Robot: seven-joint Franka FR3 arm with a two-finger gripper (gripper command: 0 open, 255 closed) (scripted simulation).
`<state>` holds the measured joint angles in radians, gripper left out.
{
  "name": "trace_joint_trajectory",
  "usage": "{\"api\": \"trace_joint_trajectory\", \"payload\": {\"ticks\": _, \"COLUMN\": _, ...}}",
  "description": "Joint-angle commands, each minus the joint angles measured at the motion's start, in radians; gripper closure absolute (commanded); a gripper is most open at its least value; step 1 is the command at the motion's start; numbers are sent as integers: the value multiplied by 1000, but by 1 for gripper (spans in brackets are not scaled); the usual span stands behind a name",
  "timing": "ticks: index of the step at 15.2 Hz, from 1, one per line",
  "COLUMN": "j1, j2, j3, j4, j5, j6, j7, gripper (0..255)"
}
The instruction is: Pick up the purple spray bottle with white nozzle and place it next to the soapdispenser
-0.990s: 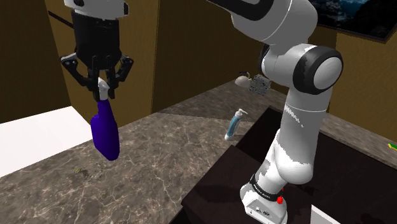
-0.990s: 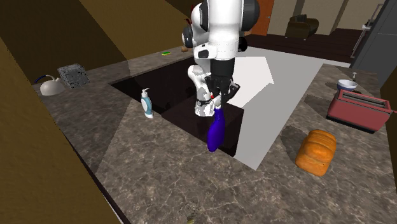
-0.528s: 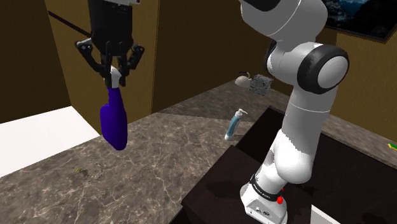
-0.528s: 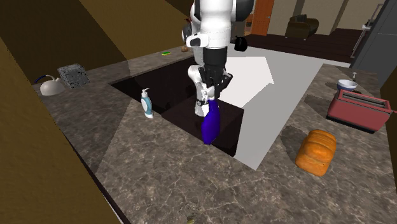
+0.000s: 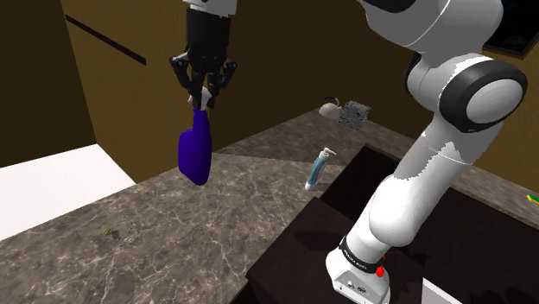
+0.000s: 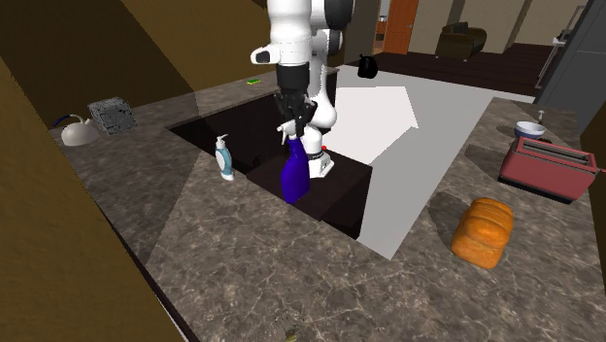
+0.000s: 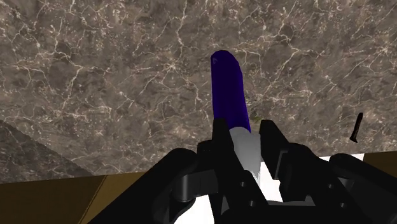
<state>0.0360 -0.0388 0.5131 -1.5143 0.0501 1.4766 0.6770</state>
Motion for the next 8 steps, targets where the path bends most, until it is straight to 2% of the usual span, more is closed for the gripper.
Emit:
{"api": "trace_joint_trajectory", "payload": {"ticks": 1, "j1": -30, "j2": -60, "j3": -35, "j4": -67, "j5": 28, "j6": 11, "j7": -67, "gripper": 255}}
{"api": "trace_joint_trajectory", "payload": {"ticks": 8, "j1": -99, "j2": -199, "j3": -162, "j4": -209, "j5": 62, "j6": 12, "j7": -267, "gripper": 255}}
